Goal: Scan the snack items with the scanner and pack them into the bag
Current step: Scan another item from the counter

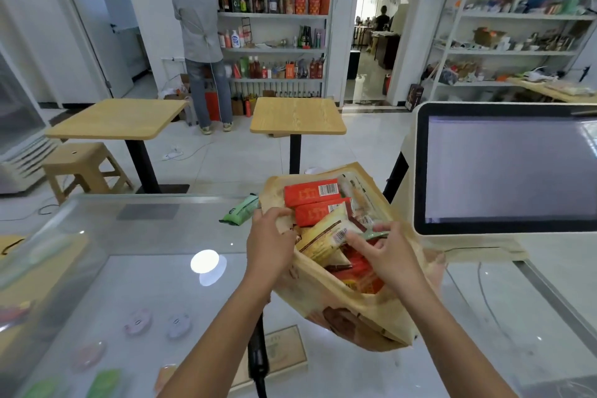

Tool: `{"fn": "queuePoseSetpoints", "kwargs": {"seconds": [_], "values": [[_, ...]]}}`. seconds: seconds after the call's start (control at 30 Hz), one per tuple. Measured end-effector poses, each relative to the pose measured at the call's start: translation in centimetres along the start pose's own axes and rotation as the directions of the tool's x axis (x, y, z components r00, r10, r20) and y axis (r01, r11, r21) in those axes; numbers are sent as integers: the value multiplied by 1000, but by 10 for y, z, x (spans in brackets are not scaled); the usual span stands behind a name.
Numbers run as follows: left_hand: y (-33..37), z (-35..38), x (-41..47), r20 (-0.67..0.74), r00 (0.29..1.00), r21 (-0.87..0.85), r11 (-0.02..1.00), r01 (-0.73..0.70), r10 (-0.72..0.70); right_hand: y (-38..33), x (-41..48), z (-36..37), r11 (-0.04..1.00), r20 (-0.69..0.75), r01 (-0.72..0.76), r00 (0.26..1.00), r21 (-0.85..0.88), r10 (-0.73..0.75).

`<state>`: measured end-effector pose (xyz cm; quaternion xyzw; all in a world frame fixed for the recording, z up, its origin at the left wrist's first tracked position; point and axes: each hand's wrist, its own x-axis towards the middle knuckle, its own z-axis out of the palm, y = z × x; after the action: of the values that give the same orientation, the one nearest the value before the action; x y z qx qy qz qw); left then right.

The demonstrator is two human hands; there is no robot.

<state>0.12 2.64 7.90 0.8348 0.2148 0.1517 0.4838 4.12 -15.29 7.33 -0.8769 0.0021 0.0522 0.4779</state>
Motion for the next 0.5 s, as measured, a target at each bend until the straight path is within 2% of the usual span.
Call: {"fn": "queuePoseSetpoints", "kwargs": {"seconds": [0.1, 0.17, 0.23, 0.37, 0.43, 0.5], "values": [[0, -1, 2, -37, 998, -42, 998, 42, -44, 16, 2, -18, 999, -211, 29, 977, -25, -34], [2, 0, 2, -71, 995, -125, 990, 64, -73, 34, 11, -23, 987, -350, 41, 932, -153, -93], [5, 1, 2, -87, 992, -200, 977, 76, -94, 47, 17, -24, 982, -342, -4, 938, -187, -61], [13, -7, -4, -84, 984, -384, 916, 115, -159, 60, 23, -23, 993, -155, -114, 982, -1, 113], [24, -13, -4, -57, 985, -458, 881, 117, -161, 51, 23, -30, 993, -140, -59, 987, 98, 73], [42, -16, 1, -17, 995, -473, 878, 79, -98, 23, 21, -50, 989, -289, 108, 954, 99, -75]]}}
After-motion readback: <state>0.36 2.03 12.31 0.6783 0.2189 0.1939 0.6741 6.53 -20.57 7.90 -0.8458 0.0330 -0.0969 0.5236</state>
